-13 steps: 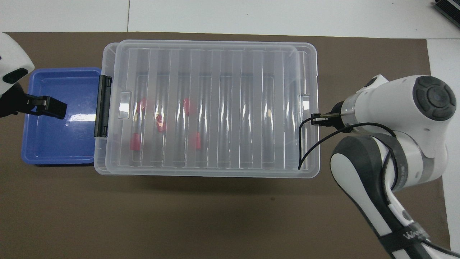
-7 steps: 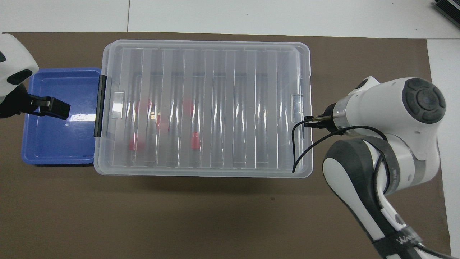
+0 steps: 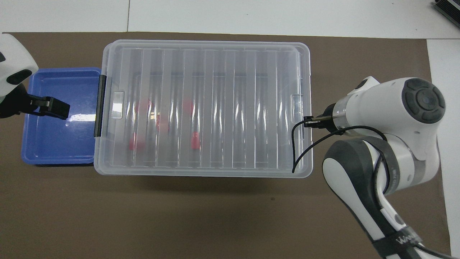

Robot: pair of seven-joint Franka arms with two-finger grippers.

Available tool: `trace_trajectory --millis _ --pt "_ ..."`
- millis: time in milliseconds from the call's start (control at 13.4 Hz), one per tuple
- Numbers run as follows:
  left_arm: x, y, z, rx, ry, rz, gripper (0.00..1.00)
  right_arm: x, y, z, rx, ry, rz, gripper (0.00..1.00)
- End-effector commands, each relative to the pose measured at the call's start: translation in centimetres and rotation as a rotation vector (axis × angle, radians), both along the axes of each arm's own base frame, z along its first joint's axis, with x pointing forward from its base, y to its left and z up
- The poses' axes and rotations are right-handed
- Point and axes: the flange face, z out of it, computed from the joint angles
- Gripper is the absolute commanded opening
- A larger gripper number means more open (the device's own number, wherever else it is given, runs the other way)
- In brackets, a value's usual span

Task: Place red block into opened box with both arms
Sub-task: 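Slide the clear lid back over the box with the right gripper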

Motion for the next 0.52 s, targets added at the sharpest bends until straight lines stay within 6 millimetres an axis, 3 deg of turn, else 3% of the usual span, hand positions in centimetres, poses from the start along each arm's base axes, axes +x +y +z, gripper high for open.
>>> trace_trajectory --millis 0,149,447 --pt "-0.80 0.87 -0.10 -0.008 0.008 0.017 1.00 -0.81 0.34 0.30 0.022 -0.003 -0.003 0.00" --pt "-0.68 1.81 -0.09 -0.007 0.006 0.034 1.00 -0.84 0.34 0.37 0.022 -0.003 -0.001 0.00" --pt "-0.69 1.73 -0.09 -0.007 0.006 0.031 1.00 -0.94 0.76 0.39 0.022 -0.007 0.022 0.00"
